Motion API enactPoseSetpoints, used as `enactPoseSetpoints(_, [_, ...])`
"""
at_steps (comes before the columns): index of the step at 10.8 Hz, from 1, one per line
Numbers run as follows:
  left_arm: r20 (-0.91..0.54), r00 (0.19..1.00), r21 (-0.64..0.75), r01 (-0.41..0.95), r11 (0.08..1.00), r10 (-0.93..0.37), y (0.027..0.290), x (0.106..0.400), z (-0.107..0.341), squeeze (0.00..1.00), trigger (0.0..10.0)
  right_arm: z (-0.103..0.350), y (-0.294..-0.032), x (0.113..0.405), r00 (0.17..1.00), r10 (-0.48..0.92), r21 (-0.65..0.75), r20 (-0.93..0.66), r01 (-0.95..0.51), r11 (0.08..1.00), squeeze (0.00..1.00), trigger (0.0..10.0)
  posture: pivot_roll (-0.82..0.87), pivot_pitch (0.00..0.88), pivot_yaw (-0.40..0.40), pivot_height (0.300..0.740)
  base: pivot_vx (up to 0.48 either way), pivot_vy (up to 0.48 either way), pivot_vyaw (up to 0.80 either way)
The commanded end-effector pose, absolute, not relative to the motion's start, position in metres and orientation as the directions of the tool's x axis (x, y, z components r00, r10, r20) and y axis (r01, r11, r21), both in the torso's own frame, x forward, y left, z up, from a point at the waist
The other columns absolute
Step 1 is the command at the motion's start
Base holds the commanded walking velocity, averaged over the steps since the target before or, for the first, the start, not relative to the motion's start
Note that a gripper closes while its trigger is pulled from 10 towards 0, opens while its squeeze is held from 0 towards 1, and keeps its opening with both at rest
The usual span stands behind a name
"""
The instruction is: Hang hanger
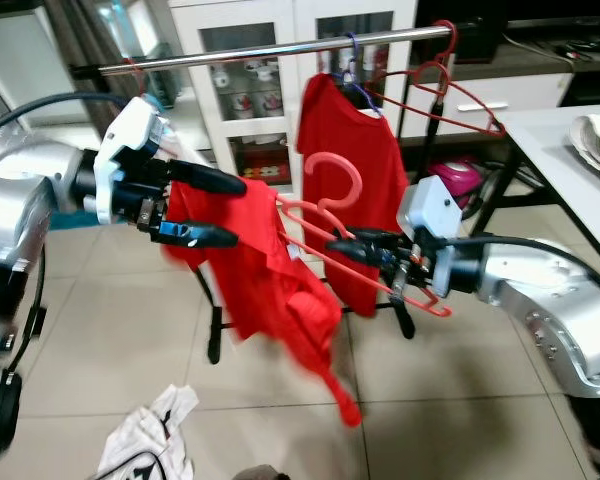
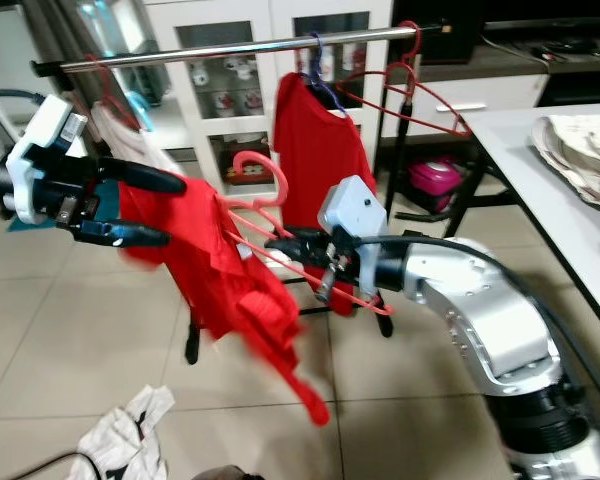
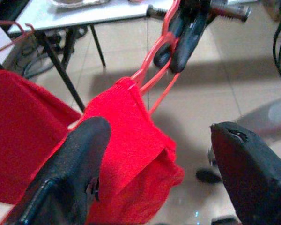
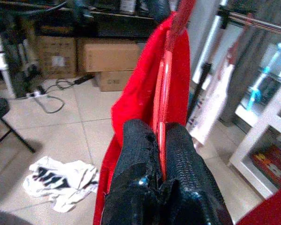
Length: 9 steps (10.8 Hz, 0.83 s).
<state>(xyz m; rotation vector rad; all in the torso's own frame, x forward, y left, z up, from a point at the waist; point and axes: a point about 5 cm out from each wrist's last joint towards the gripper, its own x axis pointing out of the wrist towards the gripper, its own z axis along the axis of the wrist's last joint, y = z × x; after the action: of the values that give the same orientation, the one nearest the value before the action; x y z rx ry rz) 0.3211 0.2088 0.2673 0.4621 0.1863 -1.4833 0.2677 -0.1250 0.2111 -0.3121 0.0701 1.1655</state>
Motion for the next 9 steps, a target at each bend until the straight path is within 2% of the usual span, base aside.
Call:
enactPoseSetpoints(1, [-0.450,0.101,0.200,0.980,0.010,-0.887,0.210,0.327,0.266,0.00,10.0,0.221,-0.116,0.260,0.306,0.935,-0.242,-0.179,-0.935,0.260,0.00,10.0,-0.02,0.000,0.130,0.740,0.000,0.000,0.00])
enactPoseSetpoints(3, [-0.471,0.066,0.189,0.982,-0.027,-0.880,0.203,0.330,0.265,0.00,10.0,0.221,-0.115,0.256,0.246,0.948,-0.244,-0.201,-0.950,0.195,0.00,10.0,-0.02,0.000,0.131,0.740,0.000,0.000,0.00])
enactPoseSetpoints(4, [-0.490,0.026,0.173,0.983,-0.068,-0.871,0.198,0.328,0.261,0.00,1.4,0.220,-0.115,0.255,0.231,0.948,-0.250,-0.219,-0.953,0.174,0.00,10.0,-0.03,0.000,0.135,0.740,0.000,0.000,0.00])
enactPoseSetpoints(5, [-0.473,0.027,0.195,0.978,-0.075,-0.881,0.195,0.330,0.264,0.00,1.1,0.220,-0.116,0.256,0.229,0.945,-0.254,-0.233,-0.953,0.168,0.00,10.0,-0.03,0.000,0.135,0.740,0.000,0.000,0.00])
enactPoseSetpoints(6, [-0.455,0.035,0.229,0.970,-0.079,-0.890,0.193,0.331,0.270,0.00,10.0,0.219,-0.118,0.256,0.225,0.944,-0.253,-0.241,-0.954,0.163,0.00,10.0,-0.02,0.000,0.135,0.740,0.000,0.000,0.00])
enactPoseSetpoints(9, [-0.428,-0.002,0.216,0.971,-0.104,-0.904,0.202,0.314,0.289,0.00,10.0,0.215,-0.122,0.258,0.225,0.939,-0.246,-0.262,-0.956,0.161,0.00,10.0,-0.02,0.000,0.126,0.740,0.000,0.000,0.00])
